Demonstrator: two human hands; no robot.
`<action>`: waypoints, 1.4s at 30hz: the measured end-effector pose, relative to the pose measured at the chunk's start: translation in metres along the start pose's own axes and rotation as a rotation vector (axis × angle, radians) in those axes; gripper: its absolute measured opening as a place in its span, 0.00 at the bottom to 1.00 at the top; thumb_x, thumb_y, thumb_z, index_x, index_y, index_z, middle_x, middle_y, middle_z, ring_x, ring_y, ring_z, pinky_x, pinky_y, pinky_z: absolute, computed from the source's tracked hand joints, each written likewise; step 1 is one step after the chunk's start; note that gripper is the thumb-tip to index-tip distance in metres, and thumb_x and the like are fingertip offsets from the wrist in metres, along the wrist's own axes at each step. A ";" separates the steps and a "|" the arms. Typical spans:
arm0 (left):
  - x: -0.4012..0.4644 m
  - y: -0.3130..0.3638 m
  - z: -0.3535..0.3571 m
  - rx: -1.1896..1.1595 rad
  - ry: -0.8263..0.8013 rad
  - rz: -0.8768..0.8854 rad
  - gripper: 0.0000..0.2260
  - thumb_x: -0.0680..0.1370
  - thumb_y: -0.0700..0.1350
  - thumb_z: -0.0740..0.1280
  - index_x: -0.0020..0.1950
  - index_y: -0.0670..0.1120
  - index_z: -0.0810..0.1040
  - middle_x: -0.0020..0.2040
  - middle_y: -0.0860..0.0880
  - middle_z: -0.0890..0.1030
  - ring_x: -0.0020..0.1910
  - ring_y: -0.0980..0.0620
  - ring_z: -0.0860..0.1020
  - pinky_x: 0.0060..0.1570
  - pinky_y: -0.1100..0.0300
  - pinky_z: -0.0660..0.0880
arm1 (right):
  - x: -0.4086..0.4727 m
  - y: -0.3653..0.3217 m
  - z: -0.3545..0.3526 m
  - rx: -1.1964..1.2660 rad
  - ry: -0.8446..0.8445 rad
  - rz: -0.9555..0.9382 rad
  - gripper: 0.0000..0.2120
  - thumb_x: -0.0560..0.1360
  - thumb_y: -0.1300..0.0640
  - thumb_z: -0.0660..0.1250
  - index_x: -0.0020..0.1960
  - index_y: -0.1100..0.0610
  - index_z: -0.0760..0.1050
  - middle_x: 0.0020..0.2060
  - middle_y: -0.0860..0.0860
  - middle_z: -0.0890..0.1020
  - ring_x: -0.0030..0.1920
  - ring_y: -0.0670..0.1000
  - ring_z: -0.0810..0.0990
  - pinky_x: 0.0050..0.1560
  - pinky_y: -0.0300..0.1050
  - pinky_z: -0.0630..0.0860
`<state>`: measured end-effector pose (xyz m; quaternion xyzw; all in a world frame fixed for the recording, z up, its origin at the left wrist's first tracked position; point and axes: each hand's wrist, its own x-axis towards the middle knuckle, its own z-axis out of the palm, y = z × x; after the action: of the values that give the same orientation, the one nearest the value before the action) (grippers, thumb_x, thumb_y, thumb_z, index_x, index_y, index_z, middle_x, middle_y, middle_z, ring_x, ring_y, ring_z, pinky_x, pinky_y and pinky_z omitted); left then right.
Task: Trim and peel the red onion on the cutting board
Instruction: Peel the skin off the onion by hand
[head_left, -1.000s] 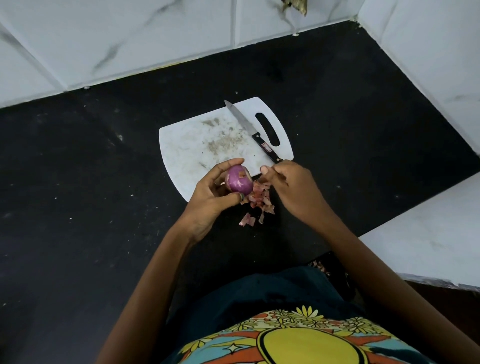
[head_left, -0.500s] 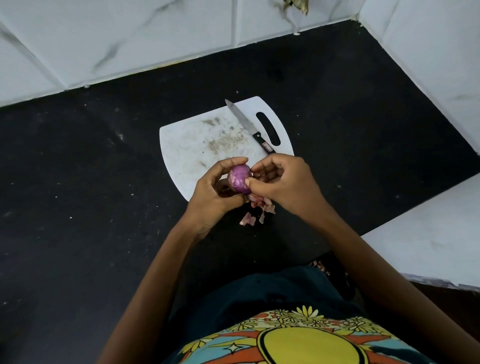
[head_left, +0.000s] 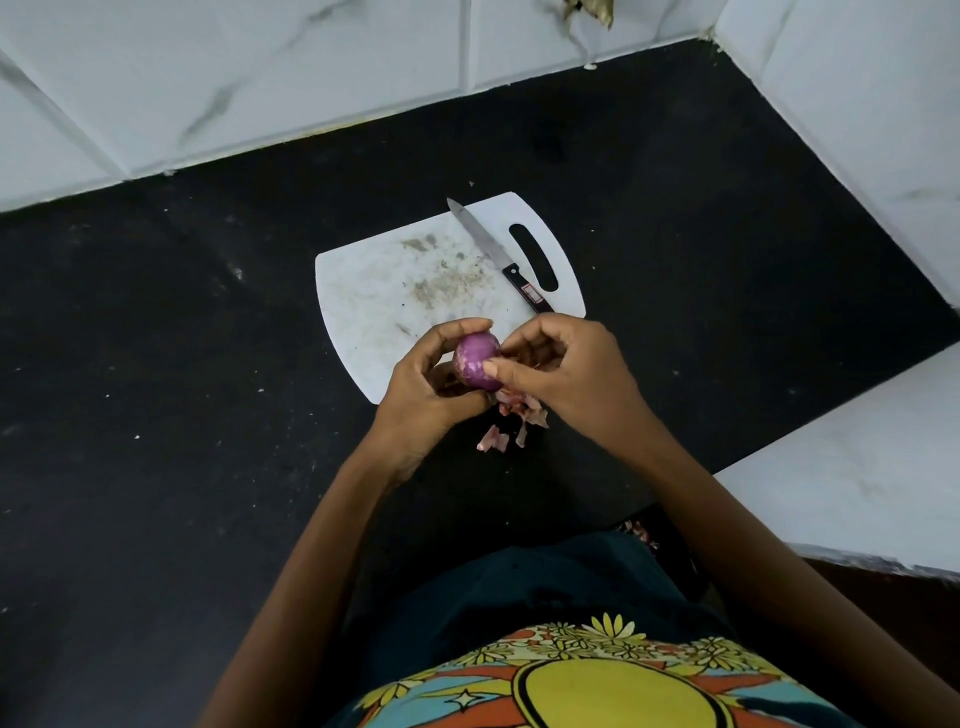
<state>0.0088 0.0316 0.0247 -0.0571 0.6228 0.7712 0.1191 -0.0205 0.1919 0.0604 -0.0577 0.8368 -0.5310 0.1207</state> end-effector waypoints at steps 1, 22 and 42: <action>0.000 -0.001 0.000 -0.002 0.001 -0.002 0.28 0.66 0.23 0.69 0.59 0.49 0.77 0.60 0.47 0.77 0.53 0.50 0.80 0.52 0.56 0.79 | 0.000 0.000 0.000 0.017 0.001 0.003 0.07 0.70 0.60 0.75 0.45 0.62 0.80 0.35 0.58 0.84 0.35 0.57 0.84 0.37 0.45 0.82; -0.003 0.000 -0.005 -0.309 -0.010 -0.077 0.26 0.58 0.23 0.65 0.47 0.48 0.70 0.57 0.48 0.77 0.53 0.50 0.79 0.39 0.63 0.79 | 0.004 0.028 -0.008 -0.381 0.085 -0.010 0.07 0.74 0.63 0.67 0.51 0.56 0.81 0.44 0.49 0.85 0.46 0.46 0.82 0.51 0.49 0.80; 0.000 -0.001 -0.007 -0.109 -0.048 -0.016 0.34 0.62 0.21 0.70 0.59 0.52 0.74 0.55 0.54 0.80 0.55 0.52 0.79 0.49 0.58 0.79 | 0.000 -0.003 -0.008 0.086 -0.112 0.063 0.12 0.68 0.60 0.76 0.49 0.60 0.78 0.42 0.57 0.83 0.39 0.58 0.84 0.42 0.50 0.83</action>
<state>0.0086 0.0247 0.0227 -0.0502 0.5766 0.8039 0.1368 -0.0223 0.1978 0.0663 -0.0556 0.8065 -0.5583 0.1864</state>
